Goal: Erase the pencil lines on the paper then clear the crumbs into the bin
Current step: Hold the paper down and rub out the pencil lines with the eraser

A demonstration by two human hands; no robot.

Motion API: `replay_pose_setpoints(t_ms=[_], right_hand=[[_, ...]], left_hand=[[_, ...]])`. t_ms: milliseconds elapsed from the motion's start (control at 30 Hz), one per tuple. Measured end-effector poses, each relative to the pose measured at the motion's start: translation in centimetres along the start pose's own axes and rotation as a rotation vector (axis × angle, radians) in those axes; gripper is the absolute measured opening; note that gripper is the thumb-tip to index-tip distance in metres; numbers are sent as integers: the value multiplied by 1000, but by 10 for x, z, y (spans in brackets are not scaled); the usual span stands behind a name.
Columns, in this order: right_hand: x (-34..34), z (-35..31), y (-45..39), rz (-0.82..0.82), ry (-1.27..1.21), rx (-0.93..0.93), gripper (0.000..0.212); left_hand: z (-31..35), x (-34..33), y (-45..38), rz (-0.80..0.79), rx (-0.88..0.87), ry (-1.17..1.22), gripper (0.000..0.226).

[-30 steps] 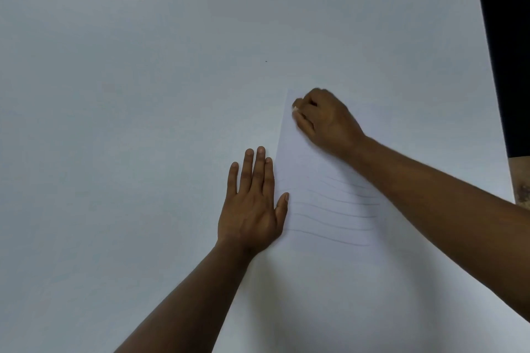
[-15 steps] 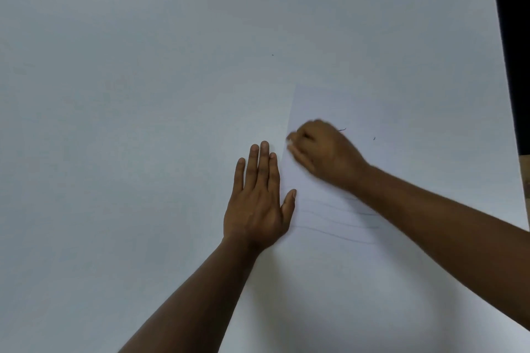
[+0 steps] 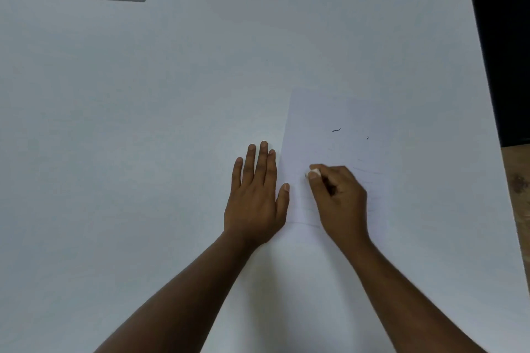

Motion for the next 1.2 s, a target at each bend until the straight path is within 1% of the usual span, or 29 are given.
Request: replay_pose_setpoints(t_ms=[33,100,200,267,333,400,433,533,667,767,900,1000,1100,1200], right_hand=[[-4,2,5,-21,1,33,15],[-11,1,5,-115,-21,154,13],[-10,2,-12,-280,-57,287,10],[-3,5,-32,-344,-14,347,10],[3,11,-52,-377,17,357,13],[8,20,-69,-360,23,313,14],[11,26,-74,-329,12,258,12],[14,36,-69,-162,-47,77,9],[1,27,-39,-34,34,43,17],[3,30,-30,20,-34,-41,23],[5,31,-29,4,-57,-76,17],[4,29,-32,-37,-24,-69,12],[-4,15,-37,-75,47,-13,12],[-19,-8,-46,-78,146,66,16]], left_hand=[[0,2,-1,2,12,32,68],[1,9,-7,12,14,56,66],[6,19,-28,-1,-85,8,62],[9,17,-43,-37,-166,-37,60],[9,10,-51,-86,-213,-70,60],[7,2,-53,-122,-211,-96,60],[5,0,-53,-127,-198,-106,61],[5,-1,-54,-126,-158,-98,64],[4,-2,-55,-124,-138,-99,66],[4,-4,-54,-146,-142,-112,70],[8,2,-51,-112,-169,-101,72],[11,1,-52,-130,-192,-117,83],[11,-3,-53,-170,-185,-164,96],[8,-6,-55,-188,-160,-195,100]])
Point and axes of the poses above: each hand's wrist, its own y-axis away from the middle knuckle, its own x-axis out of the back of the hand, z = x × y, the point moved 10 cm from there along -y, towards the middle knuckle, and after that the axes turned 14 degrees about y, right-handed, at the moved point
